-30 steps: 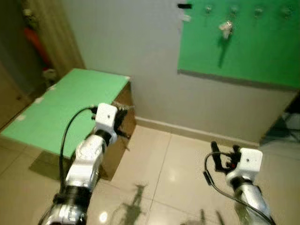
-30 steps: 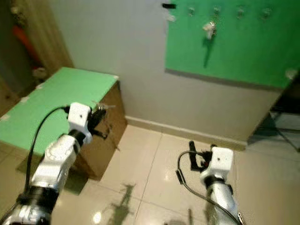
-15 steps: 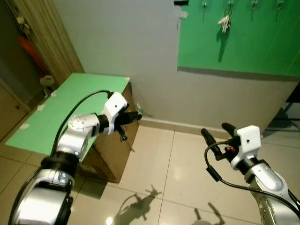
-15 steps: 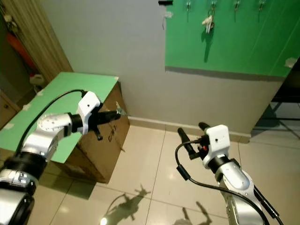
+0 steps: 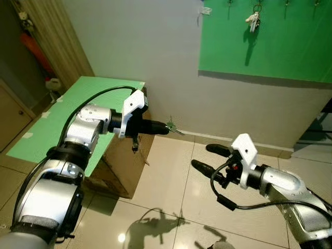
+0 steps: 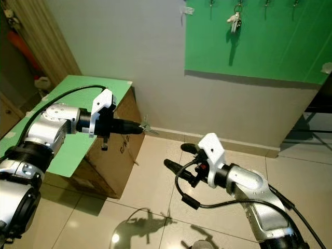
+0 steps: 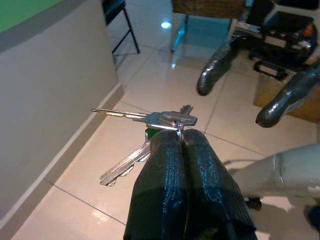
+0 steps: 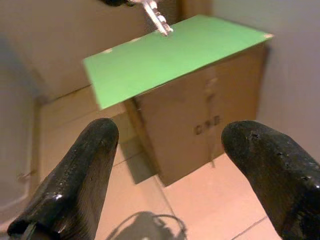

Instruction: Hang keys on a hook

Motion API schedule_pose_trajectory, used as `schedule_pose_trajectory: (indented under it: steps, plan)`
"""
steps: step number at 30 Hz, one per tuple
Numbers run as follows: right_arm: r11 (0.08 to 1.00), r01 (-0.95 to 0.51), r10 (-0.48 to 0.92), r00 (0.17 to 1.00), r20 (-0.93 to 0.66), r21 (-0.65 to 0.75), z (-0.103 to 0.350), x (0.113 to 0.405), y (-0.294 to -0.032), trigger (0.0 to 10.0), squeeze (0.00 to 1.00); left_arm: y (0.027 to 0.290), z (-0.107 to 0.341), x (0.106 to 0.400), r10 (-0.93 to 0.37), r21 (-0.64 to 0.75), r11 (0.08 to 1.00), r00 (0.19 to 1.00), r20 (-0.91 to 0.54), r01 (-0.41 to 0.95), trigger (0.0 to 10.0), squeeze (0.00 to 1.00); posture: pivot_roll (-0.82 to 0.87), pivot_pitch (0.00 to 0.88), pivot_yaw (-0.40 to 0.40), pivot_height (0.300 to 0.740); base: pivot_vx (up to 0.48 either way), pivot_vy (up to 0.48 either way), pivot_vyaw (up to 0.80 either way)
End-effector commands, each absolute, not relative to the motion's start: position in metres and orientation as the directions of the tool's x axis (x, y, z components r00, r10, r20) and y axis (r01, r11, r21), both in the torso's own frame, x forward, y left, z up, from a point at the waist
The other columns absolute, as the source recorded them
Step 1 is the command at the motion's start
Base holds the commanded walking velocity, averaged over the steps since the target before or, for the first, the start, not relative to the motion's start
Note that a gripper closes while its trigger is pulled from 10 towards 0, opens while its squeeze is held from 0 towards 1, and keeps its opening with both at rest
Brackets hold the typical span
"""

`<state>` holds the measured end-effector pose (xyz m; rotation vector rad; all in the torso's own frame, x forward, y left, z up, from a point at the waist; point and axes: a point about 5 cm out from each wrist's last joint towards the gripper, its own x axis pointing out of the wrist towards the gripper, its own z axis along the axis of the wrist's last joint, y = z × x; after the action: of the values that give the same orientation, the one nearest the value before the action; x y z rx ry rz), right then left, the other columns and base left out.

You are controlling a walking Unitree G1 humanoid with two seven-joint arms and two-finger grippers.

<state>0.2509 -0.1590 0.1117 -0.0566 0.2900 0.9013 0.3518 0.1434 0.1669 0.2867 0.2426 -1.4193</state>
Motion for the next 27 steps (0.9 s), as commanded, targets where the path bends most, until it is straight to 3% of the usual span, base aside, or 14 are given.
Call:
schedule_pose_trajectory:
  steps: [1, 9, 27]
  plan:
    - [0.587, -0.807, 0.792, 0.556, -0.252, 0.065, 0.122, 0.254, -0.154, 10.0, 0.0, 0.147, 0.174, 0.354, -0.92, 0.078, 0.096, 0.119, -0.373, 0.992, 10.0, 0.0, -0.18, 0.0, 0.118, 0.74, 0.0, 0.0, 0.0]
    - [0.512, -0.859, 0.838, 0.49, -0.239, 0.032, 0.144, 0.264, -0.147, 10.0, 0.0, 0.14, 0.177, 0.354, -0.879, 0.108, -0.028, 0.027, -0.477, 0.994, 10.0, 0.0, -0.19, 0.0, 0.124, 0.74, 0.0, 0.0, 0.0]
    - [0.423, -0.903, 0.883, 0.392, -0.258, 0.079, 0.148, 0.271, -0.124, 10.0, 0.0, 0.122, 0.186, 0.355, -0.876, 0.169, -0.12, -0.024, -0.481, 0.978, 10.0, 0.0, -0.18, 0.0, 0.111, 0.74, 0.0, 0.0, 0.0]
